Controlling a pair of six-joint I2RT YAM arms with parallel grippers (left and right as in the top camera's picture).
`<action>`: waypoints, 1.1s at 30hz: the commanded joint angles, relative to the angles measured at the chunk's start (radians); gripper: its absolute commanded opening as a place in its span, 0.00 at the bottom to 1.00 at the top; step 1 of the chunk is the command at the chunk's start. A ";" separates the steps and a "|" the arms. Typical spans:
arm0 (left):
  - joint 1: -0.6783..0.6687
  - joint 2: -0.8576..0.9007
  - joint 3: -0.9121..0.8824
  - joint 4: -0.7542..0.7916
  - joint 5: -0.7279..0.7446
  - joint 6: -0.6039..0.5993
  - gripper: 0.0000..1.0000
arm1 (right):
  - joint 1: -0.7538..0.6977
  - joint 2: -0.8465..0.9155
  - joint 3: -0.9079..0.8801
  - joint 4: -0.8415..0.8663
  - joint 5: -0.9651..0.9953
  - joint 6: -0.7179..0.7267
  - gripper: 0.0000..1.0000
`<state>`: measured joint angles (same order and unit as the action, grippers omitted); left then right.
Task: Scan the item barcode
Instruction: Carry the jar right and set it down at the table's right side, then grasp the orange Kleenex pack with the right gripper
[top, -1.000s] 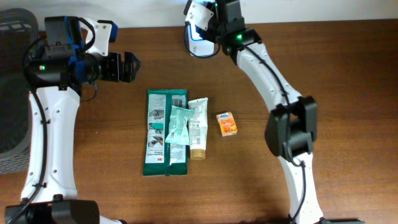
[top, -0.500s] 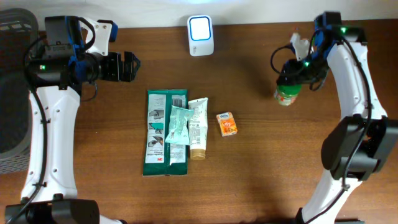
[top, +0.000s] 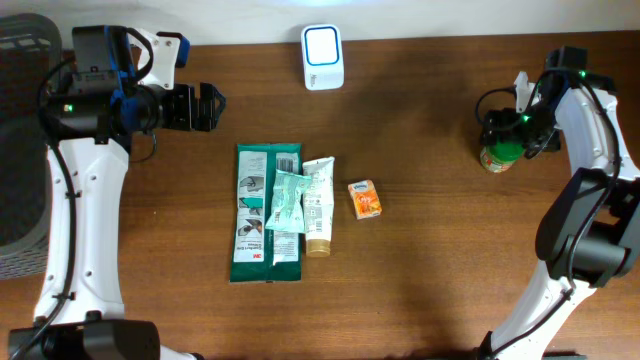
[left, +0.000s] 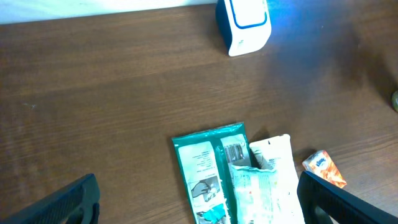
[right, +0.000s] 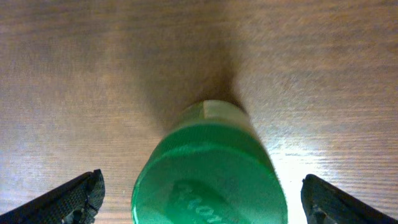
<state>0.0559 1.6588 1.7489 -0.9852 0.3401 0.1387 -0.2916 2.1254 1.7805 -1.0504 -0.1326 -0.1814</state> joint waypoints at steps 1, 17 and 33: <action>0.005 -0.004 0.014 -0.002 0.000 0.016 0.99 | 0.003 -0.037 0.109 -0.075 -0.078 0.008 0.98; 0.005 -0.004 0.014 -0.002 0.000 0.016 0.99 | 0.649 -0.069 -0.185 -0.097 -0.426 0.173 0.05; 0.005 -0.004 0.014 -0.002 0.000 0.016 0.99 | 0.591 -0.123 -0.095 -0.101 -0.187 0.264 0.09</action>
<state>0.0559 1.6588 1.7489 -0.9848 0.3405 0.1387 0.3428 2.0365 1.6539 -1.1484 -0.2810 0.1013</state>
